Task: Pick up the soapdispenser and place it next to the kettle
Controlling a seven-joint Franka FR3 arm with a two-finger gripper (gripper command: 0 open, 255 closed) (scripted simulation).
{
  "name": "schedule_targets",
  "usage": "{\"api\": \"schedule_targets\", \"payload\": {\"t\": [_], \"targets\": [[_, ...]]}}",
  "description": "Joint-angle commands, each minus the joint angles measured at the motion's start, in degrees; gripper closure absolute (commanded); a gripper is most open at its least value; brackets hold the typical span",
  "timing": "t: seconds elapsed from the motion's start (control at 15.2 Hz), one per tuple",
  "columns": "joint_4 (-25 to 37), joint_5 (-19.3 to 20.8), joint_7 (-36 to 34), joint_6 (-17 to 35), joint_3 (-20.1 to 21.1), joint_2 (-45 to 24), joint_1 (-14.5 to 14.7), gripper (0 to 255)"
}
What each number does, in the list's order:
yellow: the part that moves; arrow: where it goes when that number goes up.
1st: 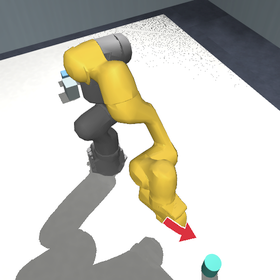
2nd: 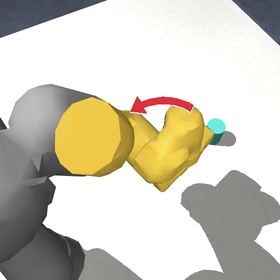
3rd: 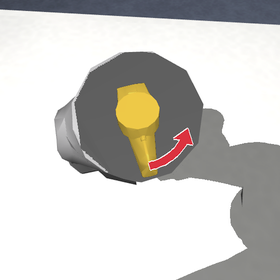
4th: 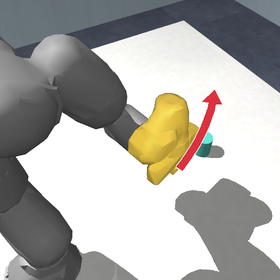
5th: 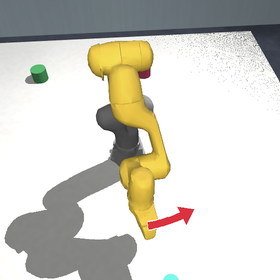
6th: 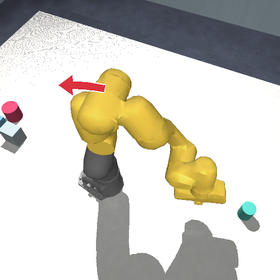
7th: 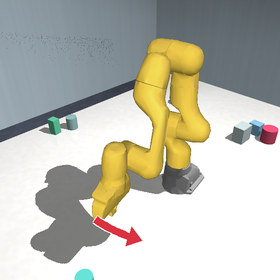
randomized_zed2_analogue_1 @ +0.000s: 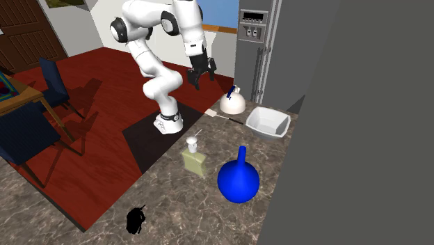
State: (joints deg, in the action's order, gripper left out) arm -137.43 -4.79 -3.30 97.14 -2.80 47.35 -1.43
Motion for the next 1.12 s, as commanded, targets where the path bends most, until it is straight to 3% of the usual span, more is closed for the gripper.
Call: {"api": "schedule_targets", "payload": {"t": [0.0, 0.53, 1.06], "targets": [[0.00, 0.00, 0.00, 0.00, 0.00, 0.00, 0.00, 0], [-11.40, 5.39, 11.02, 12.64, -7.68, -0.12, -2.26, 0], [-17.45, 10.09, 22.79, 27.82, -17.18, -7.77, -4.17, 0]]}}
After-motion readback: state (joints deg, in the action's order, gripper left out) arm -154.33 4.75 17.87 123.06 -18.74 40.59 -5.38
